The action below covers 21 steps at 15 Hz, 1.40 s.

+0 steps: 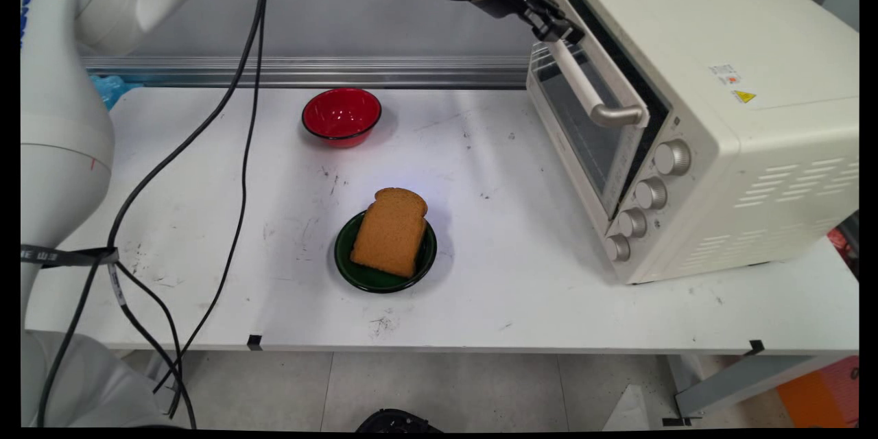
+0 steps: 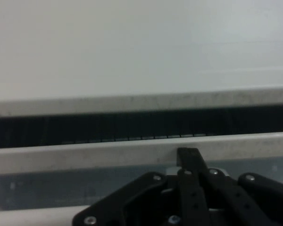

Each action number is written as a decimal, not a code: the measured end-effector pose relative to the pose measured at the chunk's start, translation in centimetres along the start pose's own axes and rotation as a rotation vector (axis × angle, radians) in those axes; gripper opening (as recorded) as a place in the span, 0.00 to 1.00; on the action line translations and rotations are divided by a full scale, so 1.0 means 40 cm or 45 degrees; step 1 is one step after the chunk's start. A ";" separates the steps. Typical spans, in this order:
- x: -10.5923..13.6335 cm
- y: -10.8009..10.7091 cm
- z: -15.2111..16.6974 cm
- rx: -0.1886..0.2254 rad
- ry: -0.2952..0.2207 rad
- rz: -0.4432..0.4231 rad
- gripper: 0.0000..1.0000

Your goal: Open the oven

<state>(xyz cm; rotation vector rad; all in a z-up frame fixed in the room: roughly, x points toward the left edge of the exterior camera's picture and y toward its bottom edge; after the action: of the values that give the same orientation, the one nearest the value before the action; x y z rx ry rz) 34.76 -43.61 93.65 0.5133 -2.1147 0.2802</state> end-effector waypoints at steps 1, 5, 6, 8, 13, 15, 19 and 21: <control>-0.004 0.003 -0.007 -0.002 -0.006 0.002 0.00; -0.019 0.012 -0.031 -0.009 -0.027 0.005 0.00; -0.024 0.015 -0.037 -0.010 -0.034 0.005 0.00; -0.036 0.020 -0.050 -0.013 -0.049 0.002 0.00; -0.074 0.034 -0.073 -0.019 -0.089 -0.009 0.00; -0.091 0.040 -0.080 -0.020 -0.104 -0.014 0.00; -0.135 0.051 -0.092 -0.012 -0.131 -0.026 0.00; -0.157 0.055 -0.096 -0.006 -0.140 -0.029 0.00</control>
<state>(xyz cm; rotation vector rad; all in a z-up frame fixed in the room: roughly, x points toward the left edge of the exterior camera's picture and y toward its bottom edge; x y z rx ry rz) 39.69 -38.60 90.57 0.5608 -2.2143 0.2388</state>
